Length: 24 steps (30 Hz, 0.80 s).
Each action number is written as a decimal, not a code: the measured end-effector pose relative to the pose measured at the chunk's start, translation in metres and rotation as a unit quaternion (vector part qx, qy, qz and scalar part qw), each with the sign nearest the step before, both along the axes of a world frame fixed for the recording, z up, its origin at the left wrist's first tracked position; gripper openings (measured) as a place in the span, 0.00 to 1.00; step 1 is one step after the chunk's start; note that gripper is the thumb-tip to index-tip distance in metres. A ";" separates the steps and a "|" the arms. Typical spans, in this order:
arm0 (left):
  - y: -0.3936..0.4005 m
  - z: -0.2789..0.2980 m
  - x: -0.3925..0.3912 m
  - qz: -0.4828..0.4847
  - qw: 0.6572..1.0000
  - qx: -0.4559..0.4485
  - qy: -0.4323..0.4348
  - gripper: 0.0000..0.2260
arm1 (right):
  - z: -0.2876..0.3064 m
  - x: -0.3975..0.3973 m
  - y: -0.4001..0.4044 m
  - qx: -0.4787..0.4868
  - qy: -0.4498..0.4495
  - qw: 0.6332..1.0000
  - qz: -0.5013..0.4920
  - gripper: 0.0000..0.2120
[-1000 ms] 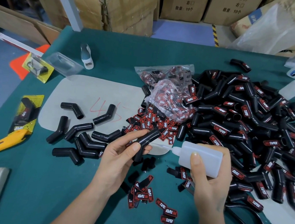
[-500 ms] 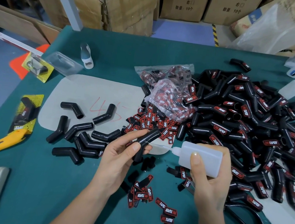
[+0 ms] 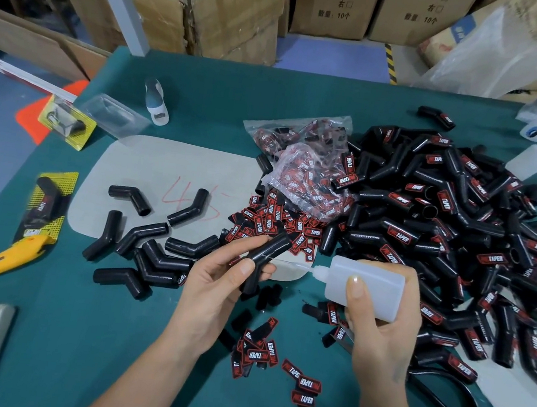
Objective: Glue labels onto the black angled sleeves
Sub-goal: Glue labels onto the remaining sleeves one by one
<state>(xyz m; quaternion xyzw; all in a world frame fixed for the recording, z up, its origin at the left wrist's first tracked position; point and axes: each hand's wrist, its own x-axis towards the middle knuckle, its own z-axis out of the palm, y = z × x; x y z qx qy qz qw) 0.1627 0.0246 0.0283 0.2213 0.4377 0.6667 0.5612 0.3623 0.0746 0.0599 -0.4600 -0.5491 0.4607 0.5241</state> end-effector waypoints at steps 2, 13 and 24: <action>0.000 0.000 0.000 0.000 1.000 -0.001 0.000 0.24 | 0.000 -0.001 0.000 0.004 -0.003 1.000 0.005 0.07; 0.000 0.002 0.000 0.002 1.000 -0.004 0.000 0.23 | 0.000 -0.001 0.001 -0.004 -0.003 1.000 -0.002 0.07; 0.000 0.004 0.001 0.002 1.000 -0.011 -0.016 0.24 | 0.001 0.001 0.000 -0.002 -0.008 1.000 -0.006 0.07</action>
